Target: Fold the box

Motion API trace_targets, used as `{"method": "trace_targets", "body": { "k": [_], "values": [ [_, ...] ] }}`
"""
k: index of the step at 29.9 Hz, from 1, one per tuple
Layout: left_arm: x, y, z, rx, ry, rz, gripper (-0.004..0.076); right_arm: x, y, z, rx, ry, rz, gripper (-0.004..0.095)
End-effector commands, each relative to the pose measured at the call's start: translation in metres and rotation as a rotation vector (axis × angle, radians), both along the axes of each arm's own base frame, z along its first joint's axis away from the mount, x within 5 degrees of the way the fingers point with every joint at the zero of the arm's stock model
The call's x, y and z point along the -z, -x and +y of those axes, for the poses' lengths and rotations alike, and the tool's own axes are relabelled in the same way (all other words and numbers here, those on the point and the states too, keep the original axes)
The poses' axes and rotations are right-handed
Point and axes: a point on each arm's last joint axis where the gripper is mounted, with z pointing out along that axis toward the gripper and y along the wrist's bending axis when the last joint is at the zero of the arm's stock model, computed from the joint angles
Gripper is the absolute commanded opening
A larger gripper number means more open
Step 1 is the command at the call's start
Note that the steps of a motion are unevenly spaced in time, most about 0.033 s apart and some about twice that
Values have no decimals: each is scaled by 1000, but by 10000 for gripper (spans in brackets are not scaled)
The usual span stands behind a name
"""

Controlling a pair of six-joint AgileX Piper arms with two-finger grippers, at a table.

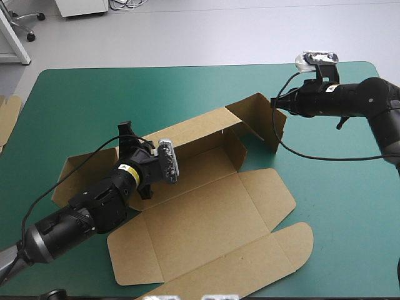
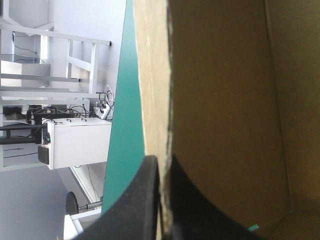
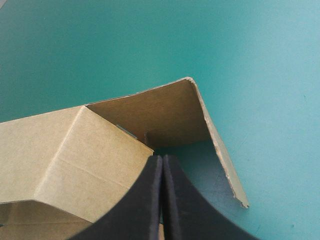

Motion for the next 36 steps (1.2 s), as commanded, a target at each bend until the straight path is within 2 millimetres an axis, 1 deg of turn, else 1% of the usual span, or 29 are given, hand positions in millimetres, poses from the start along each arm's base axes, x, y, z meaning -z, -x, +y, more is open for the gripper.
{"method": "trace_targets", "body": {
  "k": [1,5,10,14,18,22,25,29,36],
  "values": [
    [-13,2,-1,25,29,-47,-14,-26,2,1,21,-58,-118,-18],
    [-17,0,-2,44,14,-105,-14,-28,-10,6,-5,-96,-113,-18],
    [-16,-2,-3,42,17,-109,-14,-34,-30,12,-53,-140,-101,-18],
    [-7,-7,-10,45,-14,-89,-14,-32,-41,16,-86,-157,-66,-18],
    [1,-14,-13,19,-78,-99,-14,-25,-48,18,-89,-171,-45,-18],
    [5,-22,-13,-43,-119,-140,-15,-23,-50,18,-89,-174,-40,-18],
    [5,-25,-14,-80,-75,-161,-14,-24,-49,19,-99,-186,-40,-18],
    [4,-25,-13,-108,-47,-162,-15,-25,-49,21,-103,-208,-42,-18],
    [3,-24,-14,-109,-53,-169,-15,-26,-48,24,-111,-211,-42,-18]
  ]
}}
